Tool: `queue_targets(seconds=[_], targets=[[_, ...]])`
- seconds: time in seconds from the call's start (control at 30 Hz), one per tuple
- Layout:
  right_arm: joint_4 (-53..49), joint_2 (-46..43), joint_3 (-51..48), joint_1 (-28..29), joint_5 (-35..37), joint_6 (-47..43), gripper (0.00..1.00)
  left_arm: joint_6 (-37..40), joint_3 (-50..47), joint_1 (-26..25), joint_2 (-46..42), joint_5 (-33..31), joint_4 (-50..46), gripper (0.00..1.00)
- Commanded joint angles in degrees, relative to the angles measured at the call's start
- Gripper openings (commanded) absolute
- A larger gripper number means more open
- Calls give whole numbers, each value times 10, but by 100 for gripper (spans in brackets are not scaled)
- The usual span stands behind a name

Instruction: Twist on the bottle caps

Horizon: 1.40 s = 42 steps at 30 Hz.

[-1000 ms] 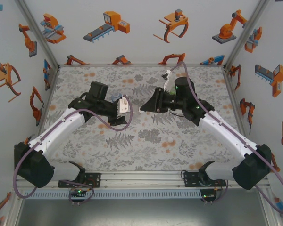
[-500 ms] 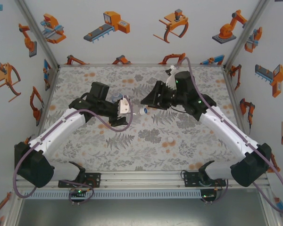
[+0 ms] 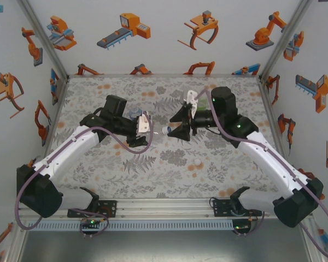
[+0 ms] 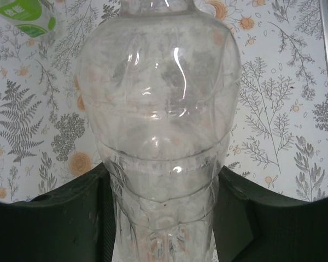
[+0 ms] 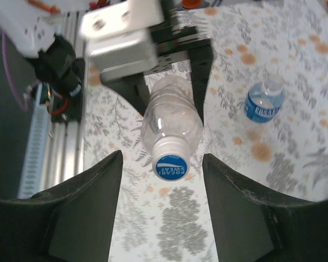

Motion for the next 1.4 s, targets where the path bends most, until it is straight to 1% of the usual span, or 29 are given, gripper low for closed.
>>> queue_targets(seconds=[0.0,0.1,0.2,0.3,0.4,0.53,0.77,0.97,1.07,1.17,1.23,1.3,1.33,1.37], targets=[[65,-5,-29,0,-66,-123,54,14,8,-3,-12,31,-14,0],[59,2,-29,0,-72,-126,52,16,7,-4,-12,32,-14,0],[56,9,-29,0,-74,-126,47,16,9,-4,-8,35,-15,0],[54,14,-28,1,-75,-126,44,16,9,-5,-8,36,-15,0],[54,16,-31,1,-73,-126,44,16,9,-5,-11,35,-16,0],[43,19,-31,0,-52,-135,44,17,10,-5,-11,36,-16,0],[34,25,-24,1,-33,-145,40,17,10,-6,-11,33,-16,0],[27,33,-21,1,-17,-145,40,18,12,-5,-13,34,-17,0],[24,33,-20,0,-8,-146,39,19,10,-6,-14,33,-17,0],[21,33,-16,0,-7,-139,31,19,12,-5,-12,33,-18,0],[22,35,-15,0,-4,-113,25,19,12,-6,-12,33,-18,0],[28,34,-15,1,5,-61,16,18,11,-6,-12,30,-17,0],[35,34,-16,1,16,-21,9,18,12,-6,-11,27,-18,0],[51,33,-21,1,38,36,0,17,13,-6,-11,25,-17,0]])
